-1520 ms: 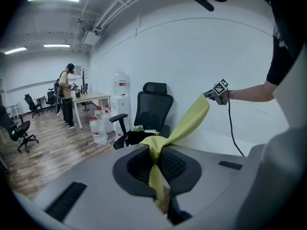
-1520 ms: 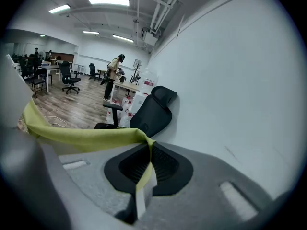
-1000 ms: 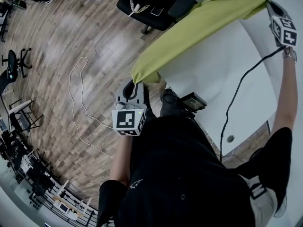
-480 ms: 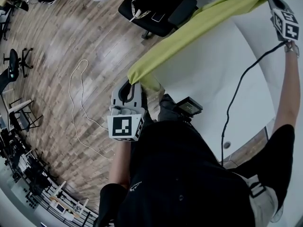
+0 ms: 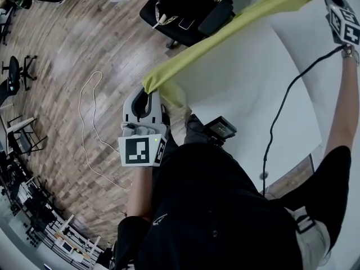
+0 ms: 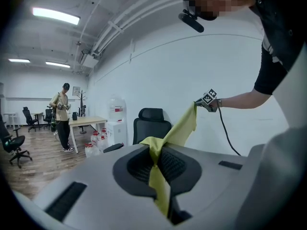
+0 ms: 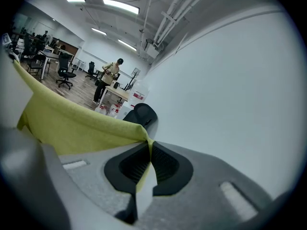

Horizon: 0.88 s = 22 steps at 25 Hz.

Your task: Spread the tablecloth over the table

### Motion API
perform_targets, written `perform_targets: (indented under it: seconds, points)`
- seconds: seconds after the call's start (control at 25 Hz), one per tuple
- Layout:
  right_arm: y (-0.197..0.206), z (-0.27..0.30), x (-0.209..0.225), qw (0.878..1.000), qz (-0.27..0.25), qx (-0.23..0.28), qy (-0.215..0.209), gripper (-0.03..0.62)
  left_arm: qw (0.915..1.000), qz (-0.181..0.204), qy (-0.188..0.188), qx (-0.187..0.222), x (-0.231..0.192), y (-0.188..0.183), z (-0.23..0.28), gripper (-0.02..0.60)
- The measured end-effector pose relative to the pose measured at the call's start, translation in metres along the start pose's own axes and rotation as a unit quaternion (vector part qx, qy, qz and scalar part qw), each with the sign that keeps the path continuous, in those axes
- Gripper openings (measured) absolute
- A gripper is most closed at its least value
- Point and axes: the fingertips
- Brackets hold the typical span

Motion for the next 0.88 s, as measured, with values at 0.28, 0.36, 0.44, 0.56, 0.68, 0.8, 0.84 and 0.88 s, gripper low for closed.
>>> perform_targets:
  seconds: [0.28, 0.36, 0.44, 0.56, 0.68, 0.8, 0.84, 0.88]
  points:
    - [0.041, -0.009, 0.004, 0.999, 0.011, -0.033, 0.003, 0.009, 0.9987, 0.013, 0.045, -0.021, 0.029, 0.016, -0.004, 0.008]
    - [0.069, -0.009, 0.003, 0.999, 0.027, -0.037, -0.004, 0.009, 0.9979, 0.005, 0.058, -0.029, 0.040, 0.025, -0.008, 0.008]
    - [0.089, -0.012, -0.003, 0.998, 0.039, -0.044, -0.014, 0.009, 0.9973, -0.016, 0.064, -0.030, 0.048, 0.029, -0.012, 0.008]
    - [0.114, -0.019, -0.005, 0.997, 0.040, -0.063, -0.017, 0.009, 0.9956, -0.012, 0.081, -0.047, 0.054, 0.039, -0.017, 0.008]
    - [0.138, -0.032, -0.001, 0.996, 0.042, -0.079, -0.010, 0.009, 0.9945, -0.026, 0.096, -0.033, 0.066, 0.038, -0.020, 0.008]
    - [0.151, -0.046, 0.001, 0.995, 0.042, -0.094, 0.007, 0.009, 0.9931, -0.028, 0.111, -0.027, 0.079, 0.040, -0.027, 0.008]
    - [0.155, -0.048, 0.001, 0.994, 0.041, -0.100, 0.014, 0.009, 0.9926, -0.030, 0.114, -0.026, 0.083, 0.042, -0.028, 0.008]
    - [0.160, -0.051, 0.002, 0.993, 0.039, -0.108, 0.021, 0.009, 0.9922, -0.033, 0.118, -0.025, 0.087, 0.043, -0.028, 0.008]
Point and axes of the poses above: the fingertips, and each gripper's own axes: z forward along the fingers, x to its right, y out of its underside, and after that the axes turned 12 degrees about z, right-handed
